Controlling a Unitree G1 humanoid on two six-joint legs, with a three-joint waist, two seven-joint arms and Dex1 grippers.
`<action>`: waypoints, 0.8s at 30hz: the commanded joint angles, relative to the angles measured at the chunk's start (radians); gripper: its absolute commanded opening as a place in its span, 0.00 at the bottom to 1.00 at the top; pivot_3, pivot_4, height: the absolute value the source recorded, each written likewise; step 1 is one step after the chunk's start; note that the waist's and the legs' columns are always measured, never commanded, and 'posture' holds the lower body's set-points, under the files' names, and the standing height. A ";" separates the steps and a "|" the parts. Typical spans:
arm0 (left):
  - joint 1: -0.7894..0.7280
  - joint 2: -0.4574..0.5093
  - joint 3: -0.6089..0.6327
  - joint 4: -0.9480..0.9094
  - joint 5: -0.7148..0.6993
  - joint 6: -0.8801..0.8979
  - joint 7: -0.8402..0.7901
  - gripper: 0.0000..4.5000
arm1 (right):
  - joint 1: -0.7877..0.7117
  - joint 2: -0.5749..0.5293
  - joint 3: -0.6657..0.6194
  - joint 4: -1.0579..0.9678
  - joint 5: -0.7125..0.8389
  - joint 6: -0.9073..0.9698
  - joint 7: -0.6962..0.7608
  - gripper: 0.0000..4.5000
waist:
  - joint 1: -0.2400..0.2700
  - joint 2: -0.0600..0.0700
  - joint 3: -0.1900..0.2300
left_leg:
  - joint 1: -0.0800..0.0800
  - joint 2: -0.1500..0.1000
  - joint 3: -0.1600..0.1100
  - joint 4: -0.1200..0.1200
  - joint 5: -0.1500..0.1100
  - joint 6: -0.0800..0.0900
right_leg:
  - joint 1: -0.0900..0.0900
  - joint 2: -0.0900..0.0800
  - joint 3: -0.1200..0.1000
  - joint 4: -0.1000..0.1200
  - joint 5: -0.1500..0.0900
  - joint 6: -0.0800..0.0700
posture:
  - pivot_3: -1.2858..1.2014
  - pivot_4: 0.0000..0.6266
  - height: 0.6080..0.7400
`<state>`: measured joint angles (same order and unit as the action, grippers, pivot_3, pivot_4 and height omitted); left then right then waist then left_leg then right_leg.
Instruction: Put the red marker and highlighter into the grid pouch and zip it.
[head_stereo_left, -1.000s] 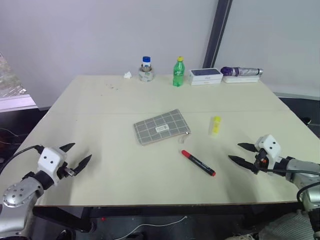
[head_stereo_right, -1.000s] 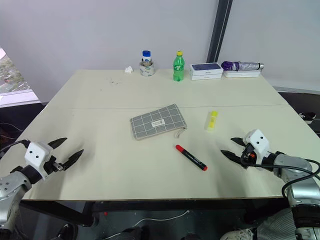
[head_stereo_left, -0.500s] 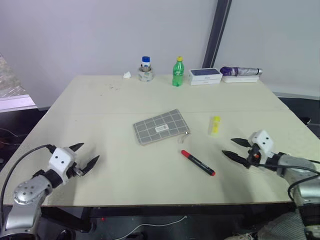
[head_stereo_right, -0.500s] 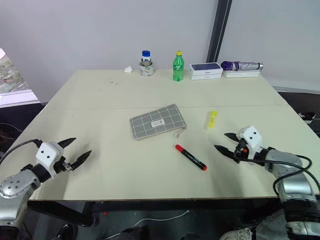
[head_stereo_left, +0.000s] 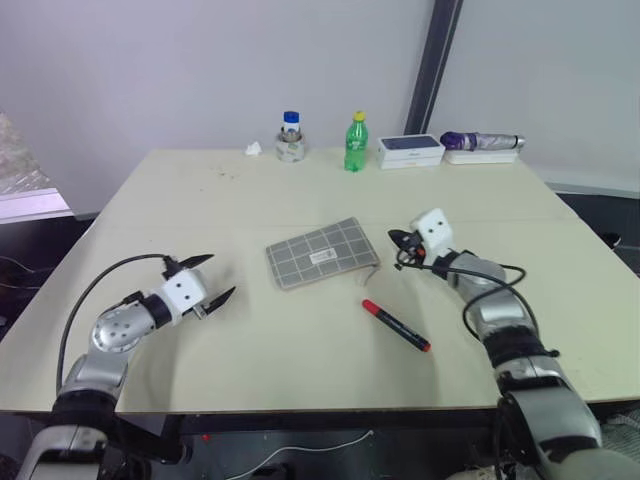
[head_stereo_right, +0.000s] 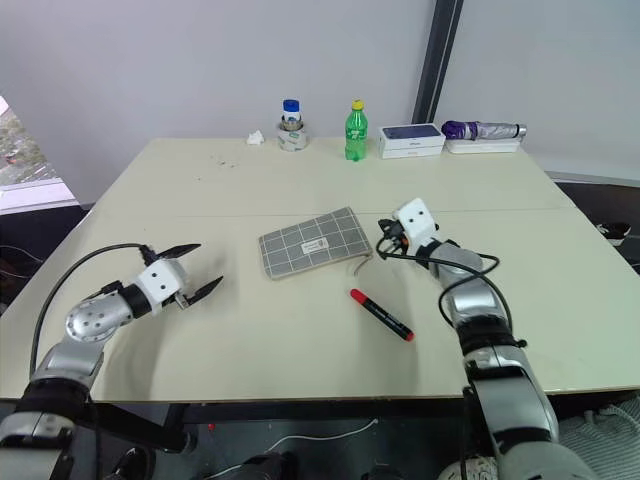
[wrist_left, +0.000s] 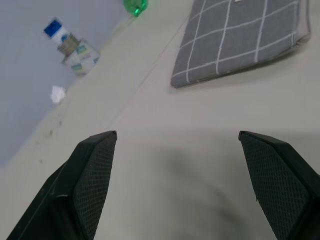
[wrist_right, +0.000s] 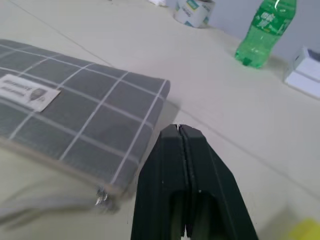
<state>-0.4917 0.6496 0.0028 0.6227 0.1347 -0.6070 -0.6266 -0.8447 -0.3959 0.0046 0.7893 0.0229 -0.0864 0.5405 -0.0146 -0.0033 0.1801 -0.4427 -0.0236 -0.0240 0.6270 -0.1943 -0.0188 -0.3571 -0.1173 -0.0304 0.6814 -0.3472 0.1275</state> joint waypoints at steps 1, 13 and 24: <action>-0.087 0.000 -0.099 0.121 0.134 -0.154 0.058 0.92 | -0.108 0.040 0.050 0.167 -0.101 -0.061 -0.143 0.01 | -0.002 0.000 0.000 | 0.000 0.000 0.000 -0.001 0.000 -0.001 | -0.001 0.000 0.000 0.000 0.000 0.000 | 0.52 0.24 1.00; -0.286 -0.059 -0.302 0.380 0.344 -0.312 0.192 0.92 | -0.213 0.087 0.128 0.380 -0.219 -0.114 -0.233 0.01 | 0.003 0.000 0.000 | 0.000 -0.001 0.000 0.000 0.001 0.000 | -0.001 0.000 0.000 0.002 0.000 0.000 | 0.52 0.24 1.00; -0.397 -0.172 -0.374 0.527 0.400 -0.285 0.270 0.92 | -0.203 0.091 0.127 0.375 -0.226 -0.126 -0.216 0.01 | 0.005 0.000 0.000 | 0.000 -0.002 -0.001 0.001 0.001 0.000 | 0.000 0.000 0.000 0.003 0.000 0.000 | 0.52 0.24 1.00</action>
<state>-0.8941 0.5012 -0.3251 1.1221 0.5027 -0.9041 -0.3410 -1.0240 -0.3102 0.1365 1.1828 -0.2038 -0.1927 0.3223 -0.0096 -0.0030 0.1799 -0.4426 -0.0251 -0.0246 0.6277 -0.1937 -0.0192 -0.3572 -0.1174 -0.0305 0.6842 -0.3472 0.1276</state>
